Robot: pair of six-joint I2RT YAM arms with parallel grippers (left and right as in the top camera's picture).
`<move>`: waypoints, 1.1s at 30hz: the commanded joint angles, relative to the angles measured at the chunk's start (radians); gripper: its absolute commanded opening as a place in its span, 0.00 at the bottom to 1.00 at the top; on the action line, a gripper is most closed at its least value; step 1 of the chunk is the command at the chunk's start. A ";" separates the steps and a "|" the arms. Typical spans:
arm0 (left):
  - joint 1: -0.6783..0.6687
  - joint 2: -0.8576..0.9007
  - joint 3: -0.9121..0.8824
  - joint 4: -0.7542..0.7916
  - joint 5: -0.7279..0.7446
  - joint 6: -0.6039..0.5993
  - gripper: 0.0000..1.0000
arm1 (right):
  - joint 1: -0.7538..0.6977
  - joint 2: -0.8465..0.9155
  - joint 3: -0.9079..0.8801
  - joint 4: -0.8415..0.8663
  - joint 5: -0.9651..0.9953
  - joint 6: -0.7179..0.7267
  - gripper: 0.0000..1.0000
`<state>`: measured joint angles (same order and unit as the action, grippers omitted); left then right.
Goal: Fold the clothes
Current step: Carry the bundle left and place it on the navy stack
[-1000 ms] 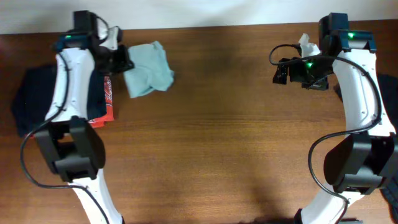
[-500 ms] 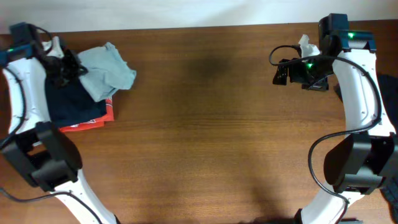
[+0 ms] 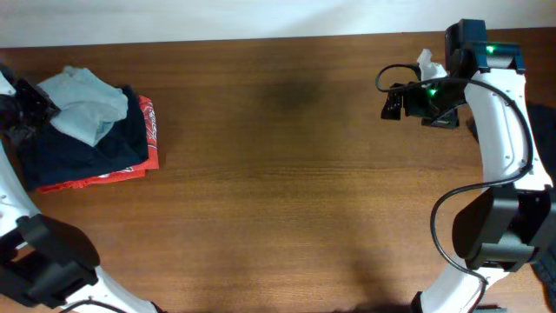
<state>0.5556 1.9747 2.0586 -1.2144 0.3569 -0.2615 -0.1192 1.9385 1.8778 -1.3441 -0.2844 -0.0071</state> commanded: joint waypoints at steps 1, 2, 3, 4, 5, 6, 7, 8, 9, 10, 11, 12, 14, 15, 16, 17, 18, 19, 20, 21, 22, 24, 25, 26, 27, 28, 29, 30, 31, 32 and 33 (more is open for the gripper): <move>-0.005 -0.008 0.005 0.006 -0.025 0.024 0.01 | -0.005 -0.013 0.010 -0.012 0.008 0.000 0.99; -0.005 -0.008 0.005 0.005 -0.026 0.024 0.01 | -0.005 -0.013 0.010 -0.014 0.008 0.000 0.99; -0.005 -0.008 0.005 0.000 -0.034 0.024 0.01 | -0.005 -0.013 0.010 -0.018 0.008 0.000 0.99; -0.005 -0.008 0.005 -0.009 -0.057 0.024 0.01 | -0.005 -0.013 0.010 -0.021 0.008 -0.001 0.99; -0.005 -0.008 0.005 -0.027 -0.098 0.024 0.01 | -0.005 -0.013 0.010 -0.023 0.008 -0.002 0.99; -0.005 -0.008 0.005 -0.048 -0.149 0.024 0.01 | -0.005 -0.013 0.010 -0.025 0.007 -0.004 0.99; -0.005 -0.008 0.005 -0.065 -0.190 0.024 0.02 | -0.005 -0.013 0.010 -0.026 0.007 -0.004 0.99; -0.004 -0.008 0.005 -0.098 -0.267 0.024 0.07 | -0.005 -0.013 0.010 -0.025 0.008 -0.004 0.99; -0.003 -0.008 0.005 -0.128 -0.340 0.023 0.08 | -0.005 -0.013 0.010 -0.025 0.008 -0.005 0.99; -0.001 -0.008 0.005 -0.149 -0.390 0.023 0.13 | -0.005 -0.013 0.010 -0.025 0.007 -0.010 0.99; 0.003 -0.008 0.005 -0.169 -0.443 0.023 0.29 | -0.005 -0.013 0.010 -0.025 0.005 -0.023 0.99; 0.005 -0.008 0.004 -0.175 -0.465 0.023 0.52 | -0.006 -0.013 0.010 -0.025 0.006 -0.023 0.99; 0.011 -0.008 0.004 -0.179 -0.484 0.023 0.80 | -0.006 -0.013 0.010 -0.025 0.005 -0.027 0.99; 0.015 -0.008 0.004 -0.179 -0.485 0.023 0.95 | -0.006 -0.013 0.010 -0.026 0.005 -0.038 0.99; 0.015 -0.008 0.004 -0.175 -0.485 0.023 0.99 | -0.006 -0.013 0.010 -0.027 0.005 -0.038 0.99; 0.015 -0.008 0.004 -0.171 -0.484 0.023 0.99 | -0.006 -0.013 0.010 -0.029 0.005 -0.038 0.99; 0.015 -0.008 0.004 -0.163 -0.477 0.023 0.99 | -0.006 -0.013 0.010 -0.029 0.005 -0.038 0.99; 0.015 -0.008 0.004 -0.159 -0.471 0.023 0.99 | -0.006 -0.013 0.010 -0.029 0.005 -0.038 0.99; 0.015 -0.008 0.004 -0.154 -0.457 0.023 0.99 | -0.006 -0.013 0.010 -0.029 0.005 -0.038 0.99; 0.015 -0.008 0.004 -0.147 -0.428 0.023 0.99 | -0.006 -0.013 0.010 -0.029 0.005 -0.038 0.99; 0.015 -0.008 0.004 -0.144 -0.410 0.023 0.99 | -0.005 -0.013 0.010 -0.029 0.005 -0.038 0.99; 0.011 -0.008 0.004 -0.127 -0.330 0.045 0.99 | -0.006 -0.013 0.010 -0.029 0.005 -0.038 0.99; 0.006 -0.008 0.004 -0.111 -0.297 0.085 0.99 | -0.006 -0.013 0.010 -0.029 0.005 -0.038 0.99; 0.000 -0.008 0.004 -0.094 -0.264 0.133 0.98 | -0.005 -0.013 0.010 -0.029 0.005 -0.038 0.99; -0.011 -0.006 0.004 -0.073 -0.223 0.196 0.99 | -0.005 -0.013 0.010 -0.029 0.005 -0.038 0.99; -0.028 -0.005 0.004 -0.053 -0.183 0.274 0.99 | -0.005 -0.013 0.010 -0.029 0.005 -0.038 0.99; -0.052 0.000 0.004 -0.036 -0.177 0.330 0.99 | -0.006 -0.013 0.010 -0.029 0.005 -0.038 0.99; -0.067 0.005 0.004 -0.023 -0.181 0.352 0.99 | -0.005 -0.013 0.010 -0.028 0.005 -0.038 0.99; -0.082 0.012 0.004 -0.011 -0.180 0.371 0.99 | -0.006 -0.013 0.010 -0.028 0.005 -0.038 0.99; -0.110 0.032 0.004 0.007 -0.178 0.389 0.98 | -0.005 -0.013 0.010 -0.028 0.005 -0.038 0.99; -0.124 0.045 0.004 0.013 -0.177 0.396 0.98 | -0.005 -0.013 0.010 -0.029 0.005 -0.038 0.99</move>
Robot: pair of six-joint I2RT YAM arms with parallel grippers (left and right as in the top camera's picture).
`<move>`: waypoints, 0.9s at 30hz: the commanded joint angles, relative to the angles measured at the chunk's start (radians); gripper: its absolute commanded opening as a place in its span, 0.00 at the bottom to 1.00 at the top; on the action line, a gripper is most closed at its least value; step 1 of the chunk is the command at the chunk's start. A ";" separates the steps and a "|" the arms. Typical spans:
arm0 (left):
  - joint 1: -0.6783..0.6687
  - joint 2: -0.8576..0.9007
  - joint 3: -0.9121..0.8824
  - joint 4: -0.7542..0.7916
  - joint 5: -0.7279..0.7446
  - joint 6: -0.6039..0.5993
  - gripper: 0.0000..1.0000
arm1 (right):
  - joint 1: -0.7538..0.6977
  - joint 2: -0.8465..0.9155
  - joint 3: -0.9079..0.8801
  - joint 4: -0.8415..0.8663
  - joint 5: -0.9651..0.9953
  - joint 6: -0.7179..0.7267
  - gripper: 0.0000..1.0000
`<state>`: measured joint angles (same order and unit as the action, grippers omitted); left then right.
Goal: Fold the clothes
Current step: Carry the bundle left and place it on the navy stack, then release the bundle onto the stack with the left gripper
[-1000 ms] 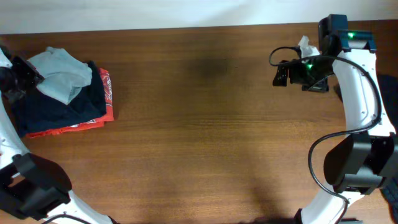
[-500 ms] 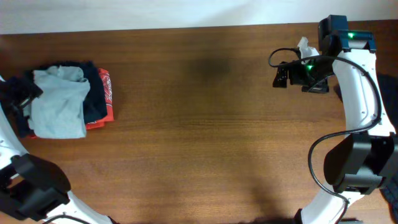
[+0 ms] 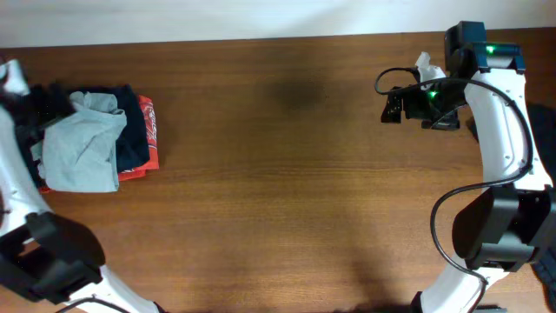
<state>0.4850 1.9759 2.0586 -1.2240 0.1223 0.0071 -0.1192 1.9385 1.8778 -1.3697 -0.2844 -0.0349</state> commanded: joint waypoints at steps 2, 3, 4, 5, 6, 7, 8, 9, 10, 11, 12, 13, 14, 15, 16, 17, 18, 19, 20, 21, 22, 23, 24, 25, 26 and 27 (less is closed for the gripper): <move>-0.092 0.085 0.004 0.019 0.057 0.160 0.90 | -0.005 -0.013 0.010 -0.003 0.005 -0.010 0.99; -0.109 0.105 0.004 0.015 0.054 0.174 0.75 | -0.006 -0.013 0.010 -0.003 0.005 -0.010 1.00; -0.121 0.120 0.004 0.012 0.045 0.175 0.67 | -0.006 -0.013 0.010 -0.003 0.005 -0.010 1.00; -0.139 0.143 0.004 0.011 0.011 0.172 0.35 | -0.006 -0.013 0.010 -0.002 0.005 -0.010 1.00; -0.146 0.155 0.004 0.011 -0.006 0.165 0.22 | -0.006 -0.013 0.010 -0.002 0.005 -0.010 1.00; -0.152 0.164 0.004 0.012 -0.015 0.163 0.16 | -0.006 -0.013 0.010 0.001 0.005 -0.010 1.00; -0.155 0.171 0.004 0.019 -0.014 0.163 0.11 | -0.006 -0.013 0.010 0.004 0.005 -0.010 1.00; -0.155 0.173 0.004 0.025 -0.014 0.163 0.09 | -0.006 -0.013 0.010 0.006 0.005 -0.010 1.00; -0.155 0.177 0.004 0.033 -0.014 0.163 0.06 | -0.006 -0.013 0.010 0.009 0.005 -0.010 1.00; -0.155 0.183 0.004 0.043 -0.015 0.163 0.05 | -0.006 -0.013 0.010 0.011 0.005 -0.010 1.00; -0.155 0.187 0.004 0.046 -0.018 0.163 0.04 | -0.006 -0.013 0.010 0.013 0.005 -0.010 1.00; -0.155 0.199 0.004 0.050 -0.023 0.162 0.03 | -0.006 -0.013 0.010 0.015 0.005 -0.010 1.00; -0.155 0.205 0.004 0.052 -0.027 0.157 0.03 | -0.006 -0.013 0.010 0.016 0.005 -0.010 1.00; -0.155 0.215 0.004 0.063 -0.047 0.140 0.03 | -0.006 -0.013 0.010 0.021 0.005 -0.010 1.00; -0.155 0.220 0.004 0.074 -0.058 0.137 0.03 | -0.006 -0.013 0.010 0.023 0.005 -0.010 1.00; -0.155 0.229 0.004 0.094 -0.067 0.136 0.03 | -0.006 -0.013 0.010 0.024 0.005 -0.010 1.00; -0.155 0.232 0.004 0.108 -0.066 0.135 0.03 | -0.006 -0.013 0.010 0.024 0.005 -0.010 1.00; -0.155 0.235 0.004 0.118 -0.067 0.127 0.03 | -0.006 -0.013 0.010 0.024 0.005 -0.010 1.00; -0.155 0.242 0.004 0.139 -0.067 0.111 0.03 | -0.006 -0.013 0.010 0.024 0.005 -0.010 1.00; -0.155 0.249 0.004 0.159 -0.067 0.105 0.03 | -0.006 -0.013 0.010 0.023 0.005 -0.010 1.00; -0.155 0.256 0.004 0.176 -0.067 0.098 0.03 | -0.006 -0.013 0.010 0.023 0.005 -0.010 1.00; -0.155 0.263 0.004 0.186 -0.067 0.098 0.03 | -0.006 -0.013 0.010 0.023 0.005 -0.010 1.00; -0.155 0.281 0.004 0.213 -0.068 0.098 0.03 | -0.006 -0.013 0.010 0.023 0.005 -0.010 1.00; -0.155 0.289 0.004 0.225 -0.067 0.098 0.03 | -0.006 -0.013 0.010 0.023 0.005 -0.010 1.00; -0.155 0.303 0.004 0.241 -0.067 0.098 0.02 | -0.006 -0.013 0.010 0.023 0.005 -0.010 1.00; -0.155 0.320 0.004 0.263 -0.067 0.098 0.02 | -0.006 -0.013 0.010 0.023 0.005 -0.010 1.00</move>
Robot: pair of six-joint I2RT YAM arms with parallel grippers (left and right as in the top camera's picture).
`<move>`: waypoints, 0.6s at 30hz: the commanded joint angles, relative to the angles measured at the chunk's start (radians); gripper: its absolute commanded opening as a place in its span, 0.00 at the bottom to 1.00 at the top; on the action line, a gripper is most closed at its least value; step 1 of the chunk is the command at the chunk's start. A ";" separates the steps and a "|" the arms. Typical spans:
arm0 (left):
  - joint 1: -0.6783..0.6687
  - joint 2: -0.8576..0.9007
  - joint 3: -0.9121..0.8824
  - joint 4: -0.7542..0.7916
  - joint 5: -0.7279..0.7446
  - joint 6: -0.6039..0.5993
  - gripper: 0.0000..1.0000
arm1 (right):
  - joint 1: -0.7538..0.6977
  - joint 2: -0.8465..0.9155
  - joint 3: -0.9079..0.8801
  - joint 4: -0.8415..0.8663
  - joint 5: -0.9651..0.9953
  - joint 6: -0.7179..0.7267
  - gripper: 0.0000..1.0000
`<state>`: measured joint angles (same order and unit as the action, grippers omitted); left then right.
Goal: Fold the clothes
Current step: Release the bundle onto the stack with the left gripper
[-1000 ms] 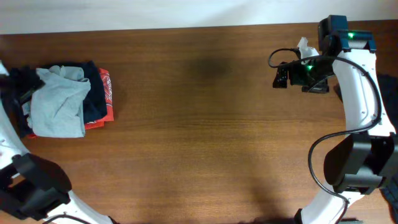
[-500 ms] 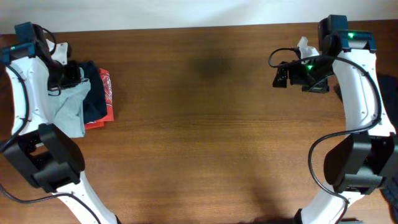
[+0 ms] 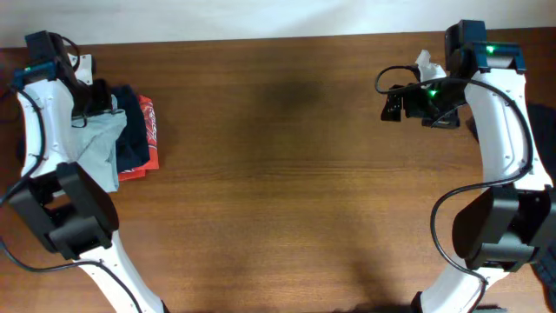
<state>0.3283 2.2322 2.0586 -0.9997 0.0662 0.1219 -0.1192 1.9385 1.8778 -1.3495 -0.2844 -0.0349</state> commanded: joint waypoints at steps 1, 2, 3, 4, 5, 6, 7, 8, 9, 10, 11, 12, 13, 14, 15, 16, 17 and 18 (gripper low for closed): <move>0.002 0.077 0.004 0.056 -0.011 -0.016 0.02 | -0.006 -0.013 0.010 0.002 0.005 -0.010 1.00; 0.002 0.097 0.004 0.084 -0.011 -0.016 0.02 | -0.006 -0.013 0.010 0.002 0.005 -0.010 1.00; 0.002 0.117 0.004 0.108 -0.011 -0.016 0.02 | -0.006 -0.013 0.010 0.000 0.005 -0.010 1.00; 0.002 0.125 0.004 0.116 -0.010 -0.016 0.02 | -0.006 -0.013 0.010 -0.002 0.005 -0.010 1.00; 0.002 0.126 0.004 0.122 -0.010 -0.016 0.02 | -0.006 -0.013 0.010 -0.003 0.005 -0.010 1.00; 0.002 0.125 0.006 0.128 -0.010 -0.016 0.02 | -0.006 -0.013 0.010 -0.003 0.005 -0.010 1.00; 0.002 0.119 0.014 0.127 -0.010 -0.016 0.02 | -0.006 -0.013 0.010 -0.002 0.005 -0.010 1.00; 0.002 0.112 0.055 0.106 -0.010 -0.016 0.02 | -0.006 -0.013 0.010 0.000 0.005 -0.010 1.00; 0.002 0.109 0.082 0.087 -0.010 -0.016 0.02 | -0.006 -0.013 0.010 0.002 0.005 -0.010 1.00; 0.002 0.108 0.119 0.063 -0.010 -0.016 0.02 | -0.006 -0.013 0.010 0.005 0.005 -0.010 1.00; 0.002 0.107 0.164 0.032 -0.010 -0.016 0.04 | -0.006 -0.013 0.010 0.015 0.006 -0.010 1.00; 0.002 0.107 0.207 0.003 -0.010 -0.017 0.05 | -0.006 -0.013 0.011 0.024 0.006 -0.010 1.00; 0.002 0.107 0.242 -0.021 -0.009 -0.017 0.08 | -0.007 -0.013 0.014 0.037 0.005 -0.010 1.00; 0.002 0.107 0.322 -0.072 -0.001 -0.021 0.16 | -0.007 -0.013 0.026 0.049 0.005 -0.010 0.99; 0.002 0.107 0.376 -0.108 0.007 -0.028 0.24 | -0.006 -0.013 0.046 0.052 0.005 -0.009 0.99; 0.002 0.107 0.421 -0.140 0.023 -0.028 0.37 | -0.006 -0.013 0.069 0.050 0.005 -0.008 0.99; 0.002 0.107 0.488 -0.185 0.047 -0.029 0.55 | -0.006 -0.013 0.094 0.044 0.005 -0.003 0.99; 0.002 0.107 0.531 -0.214 0.063 -0.032 0.64 | -0.006 -0.013 0.125 0.035 0.005 0.002 0.99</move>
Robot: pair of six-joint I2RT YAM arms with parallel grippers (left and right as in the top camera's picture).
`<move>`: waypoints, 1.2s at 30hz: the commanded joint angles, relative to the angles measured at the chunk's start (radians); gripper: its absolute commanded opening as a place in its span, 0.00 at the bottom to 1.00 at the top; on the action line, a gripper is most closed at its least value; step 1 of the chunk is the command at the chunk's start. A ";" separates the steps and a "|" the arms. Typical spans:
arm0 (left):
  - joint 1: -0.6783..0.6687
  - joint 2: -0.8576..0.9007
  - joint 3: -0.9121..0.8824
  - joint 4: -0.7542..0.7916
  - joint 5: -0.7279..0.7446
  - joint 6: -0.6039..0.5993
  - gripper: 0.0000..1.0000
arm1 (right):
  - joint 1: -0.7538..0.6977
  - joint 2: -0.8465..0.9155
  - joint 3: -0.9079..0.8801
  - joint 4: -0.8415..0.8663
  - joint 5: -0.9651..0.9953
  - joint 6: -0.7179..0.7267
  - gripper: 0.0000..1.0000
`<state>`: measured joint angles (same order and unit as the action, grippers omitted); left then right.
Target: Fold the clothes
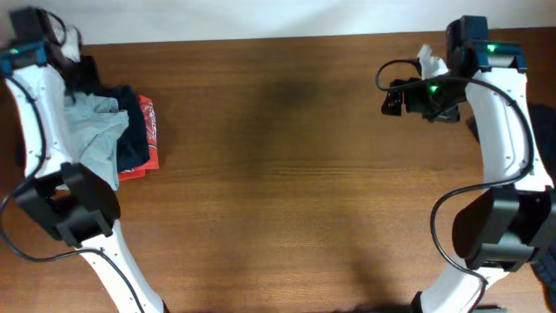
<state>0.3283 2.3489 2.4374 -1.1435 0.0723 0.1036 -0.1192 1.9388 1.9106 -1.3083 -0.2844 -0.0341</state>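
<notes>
A pile of clothes lies at the table's far left: a pale grey-green garment [94, 135] draped loosely over a dark navy one [132, 130], with a red one [148, 130] underneath showing at the right edge. My left gripper [81, 73] is at the far edge of the pile, just beyond the grey garment. Its jaws are too dark to read, and whether it grips cloth cannot be told. My right gripper [391, 97] hovers over bare table at the far right, pointing left, nothing visible in it.
A crumpled white item [427, 62] lies at the far right edge behind the right arm. The left arm [39, 122] runs along the left edge beside the pile. Brown tabletop [278, 174] stretches between the two arms.
My left arm has shifted toward the far-left corner, its gripper now at the pile's far edge instead of over the grey garment. The grey garment's top is more bunched. The right gripper rose slightly.
The grey garment first sat bunched on top of the dark pile with my left gripper at its left side. Then it lay spread over the pile's left front. Later my left arm stood over its far end, and now it is farther back still.
</notes>
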 commanded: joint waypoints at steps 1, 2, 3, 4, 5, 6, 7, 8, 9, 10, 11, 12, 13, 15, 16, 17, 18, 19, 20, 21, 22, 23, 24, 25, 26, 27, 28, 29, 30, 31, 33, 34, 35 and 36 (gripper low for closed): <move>0.002 -0.010 0.199 -0.105 0.075 -0.017 0.73 | -0.006 -0.014 0.135 -0.022 0.006 0.009 0.99; 0.002 -0.010 0.249 -0.140 0.090 -0.030 0.81 | -0.006 -0.014 0.176 -0.041 0.006 0.009 0.99; 0.001 -0.010 0.303 -0.182 0.109 -0.039 0.86 | -0.006 -0.014 0.229 -0.069 0.008 0.009 0.99; 0.001 -0.010 0.332 -0.204 0.120 -0.044 0.87 | -0.006 -0.014 0.285 -0.103 0.009 0.009 0.99; 0.000 -0.010 0.386 -0.245 0.146 -0.048 0.93 | -0.006 -0.014 0.334 -0.134 0.011 0.009 0.99; -0.003 -0.010 0.443 -0.291 0.175 -0.051 0.96 | -0.006 -0.014 0.423 -0.194 0.035 0.009 0.99; -0.009 -0.010 0.510 -0.348 0.200 -0.051 0.98 | -0.006 -0.016 0.504 -0.255 0.076 0.015 0.99; -0.013 -0.010 0.544 -0.375 0.205 -0.051 0.99 | -0.006 -0.017 0.548 -0.291 0.101 0.017 0.99; -0.021 -0.010 0.579 -0.405 0.205 -0.051 0.99 | -0.006 -0.019 0.591 -0.329 0.121 0.016 0.99; -0.030 -0.010 0.615 -0.432 0.205 -0.051 0.99 | -0.006 -0.022 0.635 -0.370 0.142 0.016 0.99; -0.042 -0.010 0.652 -0.462 0.204 -0.051 0.99 | -0.006 -0.025 0.670 -0.391 0.157 0.017 0.99; -0.058 -0.010 0.694 -0.494 0.204 -0.051 0.99 | -0.006 -0.051 0.676 -0.391 0.158 0.017 0.99; -0.070 -0.015 0.702 -0.509 0.204 -0.051 0.99 | -0.005 -0.068 0.676 -0.391 0.159 0.021 0.99; -0.106 -0.043 0.700 -0.542 0.201 -0.051 0.99 | -0.006 -0.108 0.676 -0.391 0.163 0.045 0.99; -0.117 -0.049 0.700 -0.544 0.201 -0.051 0.99 | -0.006 -0.124 0.676 -0.391 0.166 0.051 0.99; -0.142 -0.059 0.700 -0.544 0.201 -0.051 0.99 | -0.006 -0.154 0.676 -0.391 0.166 0.051 0.99; -0.177 -0.070 0.700 -0.544 0.201 -0.051 0.99 | -0.006 -0.195 0.676 -0.391 0.166 0.051 0.99; -0.193 -0.075 0.700 -0.544 0.201 -0.051 0.99 | -0.006 -0.220 0.674 -0.391 0.166 0.051 0.99; -0.211 -0.080 0.700 -0.544 0.201 -0.051 0.99 | -0.006 -0.242 0.673 -0.391 0.166 0.051 0.99; -0.225 -0.084 0.700 -0.544 0.201 -0.051 0.99 | -0.006 -0.267 0.672 -0.391 0.166 0.050 0.99; -0.243 -0.089 0.700 -0.544 0.201 -0.051 0.99 | -0.006 -0.294 0.671 -0.391 0.166 0.050 0.99; -0.259 -0.094 0.700 -0.544 0.201 -0.051 0.99 | -0.006 -0.325 0.671 -0.391 0.166 0.050 0.99; -0.269 -0.098 0.700 -0.544 0.201 -0.051 0.99 | -0.006 -0.350 0.671 -0.391 0.166 0.050 0.99; -0.286 -0.110 0.700 -0.544 0.201 -0.052 0.99 | -0.006 -0.379 0.671 -0.391 0.166 0.050 0.99; -0.296 -0.121 0.700 -0.544 0.202 -0.062 0.99 | -0.006 -0.394 0.671 -0.390 0.166 0.050 0.99; -0.304 -0.134 0.700 -0.544 0.202 -0.081 0.99 | -0.006 -0.414 0.671 -0.390 0.166 0.050 0.99; -0.311 -0.146 0.700 -0.544 0.202 -0.095 0.99 | -0.006 -0.428 0.671 -0.390 0.166 0.050 0.99; -0.318 -0.160 0.700 -0.544 0.202 -0.107 0.99 | -0.006 -0.440 0.671 -0.390 0.166 0.050 0.99; -0.330 -0.186 0.700 -0.544 0.202 -0.112 0.99 | -0.006 -0.451 0.671 -0.390 0.166 0.050 0.99; -0.339 -0.208 0.700 -0.544 0.201 -0.111 0.99 | -0.006 -0.455 0.671 -0.390 0.166 0.050 0.99; -0.341 -0.228 0.700 -0.544 0.201 -0.111 0.99 | -0.006 -0.455 0.671 -0.390 0.166 0.050 0.99; -0.341 -0.231 0.700 -0.544 0.201 -0.111 0.99 | -0.006 -0.453 0.671 -0.390 0.166 0.050 0.99; -0.341 -0.231 0.700 -0.544 0.201 -0.111 0.99 | -0.006 -0.452 0.671 -0.390 0.166 0.050 0.99; -0.341 -0.231 0.700 -0.544 0.201 -0.111 0.99 | -0.006 -0.451 0.671 -0.390 0.166 0.050 0.99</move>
<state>-0.0113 2.1448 3.1233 -1.6867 0.2592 0.0059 -0.1192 1.4788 2.5752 -1.6924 -0.1307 0.0040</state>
